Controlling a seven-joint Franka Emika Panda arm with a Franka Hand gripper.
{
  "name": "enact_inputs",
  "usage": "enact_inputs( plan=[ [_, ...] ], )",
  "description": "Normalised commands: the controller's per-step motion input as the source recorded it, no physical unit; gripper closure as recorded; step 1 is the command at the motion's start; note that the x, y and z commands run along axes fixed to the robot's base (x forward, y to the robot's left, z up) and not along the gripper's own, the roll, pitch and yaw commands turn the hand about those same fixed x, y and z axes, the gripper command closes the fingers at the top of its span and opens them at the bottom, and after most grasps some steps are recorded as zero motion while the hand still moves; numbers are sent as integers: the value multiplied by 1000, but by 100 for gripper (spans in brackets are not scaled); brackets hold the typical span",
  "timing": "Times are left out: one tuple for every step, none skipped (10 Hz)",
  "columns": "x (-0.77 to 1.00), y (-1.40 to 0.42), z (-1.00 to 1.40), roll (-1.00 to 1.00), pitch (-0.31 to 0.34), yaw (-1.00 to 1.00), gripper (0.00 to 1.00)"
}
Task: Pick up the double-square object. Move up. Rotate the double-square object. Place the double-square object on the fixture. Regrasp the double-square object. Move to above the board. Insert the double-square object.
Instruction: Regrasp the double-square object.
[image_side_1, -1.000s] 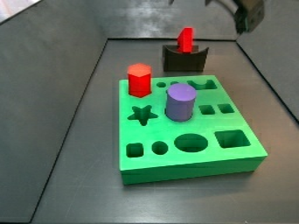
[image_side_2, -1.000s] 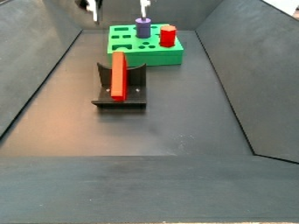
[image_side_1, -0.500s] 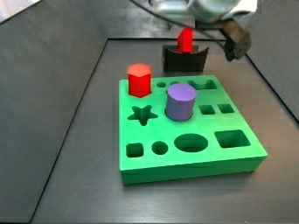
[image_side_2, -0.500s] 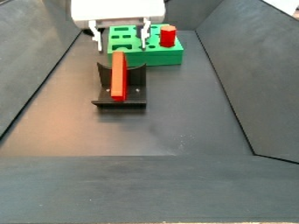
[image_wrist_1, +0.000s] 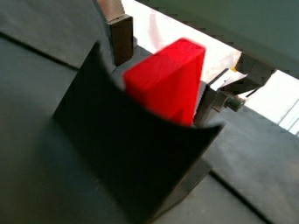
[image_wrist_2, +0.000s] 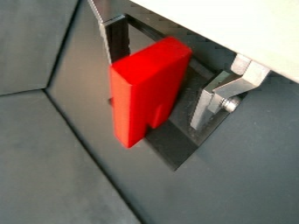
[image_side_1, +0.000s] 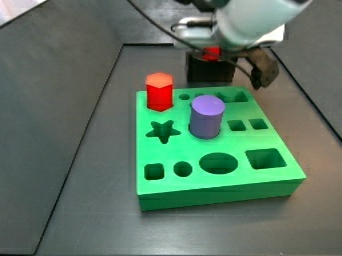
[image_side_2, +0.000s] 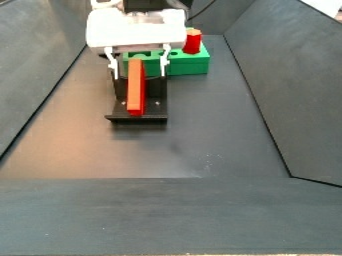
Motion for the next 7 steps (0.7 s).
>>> enact_inputs(
  plan=[
    [79,-2,-382,57,16,27,0],
    [62,-9,-223,50,26,42,0],
    [22,-25,-177,55,22,38,0],
    [23,-30,-174,52,17,46,0],
    [23,-30,-174,52,17,47,0],
    [23,-30,-174,52,17,47,0],
    [0,0,-500,0,0,0,100]
  ],
)
